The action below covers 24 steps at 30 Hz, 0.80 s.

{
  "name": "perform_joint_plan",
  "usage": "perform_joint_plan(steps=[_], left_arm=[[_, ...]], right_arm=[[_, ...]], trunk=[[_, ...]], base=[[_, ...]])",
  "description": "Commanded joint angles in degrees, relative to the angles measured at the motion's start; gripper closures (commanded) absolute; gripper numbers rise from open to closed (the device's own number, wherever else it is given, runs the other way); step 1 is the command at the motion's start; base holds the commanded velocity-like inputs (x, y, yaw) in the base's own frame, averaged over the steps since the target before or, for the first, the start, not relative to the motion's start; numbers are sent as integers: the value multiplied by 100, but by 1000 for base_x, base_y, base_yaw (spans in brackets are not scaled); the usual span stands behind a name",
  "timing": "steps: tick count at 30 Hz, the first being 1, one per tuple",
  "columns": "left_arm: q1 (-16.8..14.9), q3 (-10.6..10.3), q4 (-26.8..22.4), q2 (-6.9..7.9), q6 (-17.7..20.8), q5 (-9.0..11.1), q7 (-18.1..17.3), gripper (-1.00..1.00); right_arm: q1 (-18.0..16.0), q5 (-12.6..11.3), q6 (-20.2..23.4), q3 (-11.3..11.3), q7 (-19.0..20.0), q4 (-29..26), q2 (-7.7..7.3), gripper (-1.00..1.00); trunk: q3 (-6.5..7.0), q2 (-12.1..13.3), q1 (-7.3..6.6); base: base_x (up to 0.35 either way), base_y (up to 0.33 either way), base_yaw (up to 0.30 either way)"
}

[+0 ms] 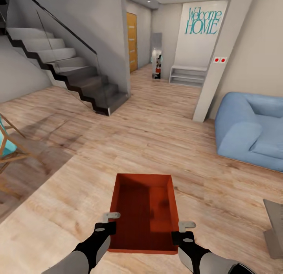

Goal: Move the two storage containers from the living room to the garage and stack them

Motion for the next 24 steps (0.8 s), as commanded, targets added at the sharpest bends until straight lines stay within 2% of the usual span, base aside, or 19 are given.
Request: perform_joint_plan(steps=[1,6,24], left_arm=[[5,27,6,41,41,-26,39,100],[5,27,13,41,41,-25,39,100],[5,27,15,41,41,-23,40,100]], right_arm=[[-8,-5,-312,-74,-466,-1,-15,100],[-8,-5,-314,-76,-466,-1,-18,100],[-8,-5,-344,-73,-466,-1,-26,100]], trunk=[[-6,-4,4],[-6,-4,4],[-6,-4,4]], base=[[324,0,-281],[324,0,-176],[324,0,-4]])
